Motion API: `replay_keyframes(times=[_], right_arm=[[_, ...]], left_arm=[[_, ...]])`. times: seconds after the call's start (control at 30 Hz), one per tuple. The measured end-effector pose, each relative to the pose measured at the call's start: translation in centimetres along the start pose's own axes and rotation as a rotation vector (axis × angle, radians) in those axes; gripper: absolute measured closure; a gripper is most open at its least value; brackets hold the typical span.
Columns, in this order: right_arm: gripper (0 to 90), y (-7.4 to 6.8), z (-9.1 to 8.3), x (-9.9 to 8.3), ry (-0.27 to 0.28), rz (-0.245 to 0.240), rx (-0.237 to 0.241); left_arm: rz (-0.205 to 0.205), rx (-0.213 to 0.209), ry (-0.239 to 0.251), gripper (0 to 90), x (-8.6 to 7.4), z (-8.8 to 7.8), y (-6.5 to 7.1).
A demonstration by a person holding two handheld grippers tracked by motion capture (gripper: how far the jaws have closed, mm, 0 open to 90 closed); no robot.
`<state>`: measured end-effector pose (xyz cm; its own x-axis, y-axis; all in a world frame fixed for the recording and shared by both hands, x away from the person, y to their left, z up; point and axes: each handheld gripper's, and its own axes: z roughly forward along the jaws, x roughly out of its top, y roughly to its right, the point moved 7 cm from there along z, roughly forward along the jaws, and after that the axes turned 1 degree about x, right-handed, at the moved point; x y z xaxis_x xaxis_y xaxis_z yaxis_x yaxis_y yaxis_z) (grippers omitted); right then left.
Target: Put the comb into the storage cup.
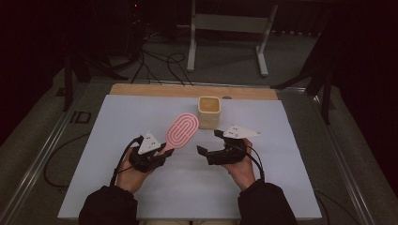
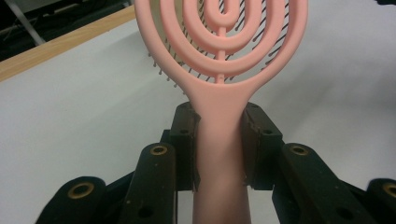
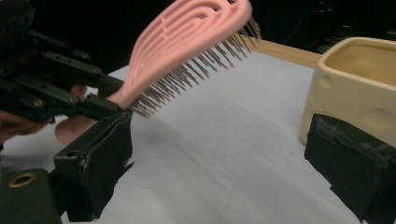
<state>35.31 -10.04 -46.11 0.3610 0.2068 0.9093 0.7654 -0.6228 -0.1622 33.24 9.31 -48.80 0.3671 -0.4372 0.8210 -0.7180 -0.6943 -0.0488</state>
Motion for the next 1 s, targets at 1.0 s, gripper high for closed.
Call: replay_keyframes(times=[1.0], right_arm=[[24.3, -1.3, 3.5, 1.0, -0.006, 0.144, 0.138]], left_arm=[[0.034, -0.033, 0.020, 70.1, 0.6, 0.8, 2.5]])
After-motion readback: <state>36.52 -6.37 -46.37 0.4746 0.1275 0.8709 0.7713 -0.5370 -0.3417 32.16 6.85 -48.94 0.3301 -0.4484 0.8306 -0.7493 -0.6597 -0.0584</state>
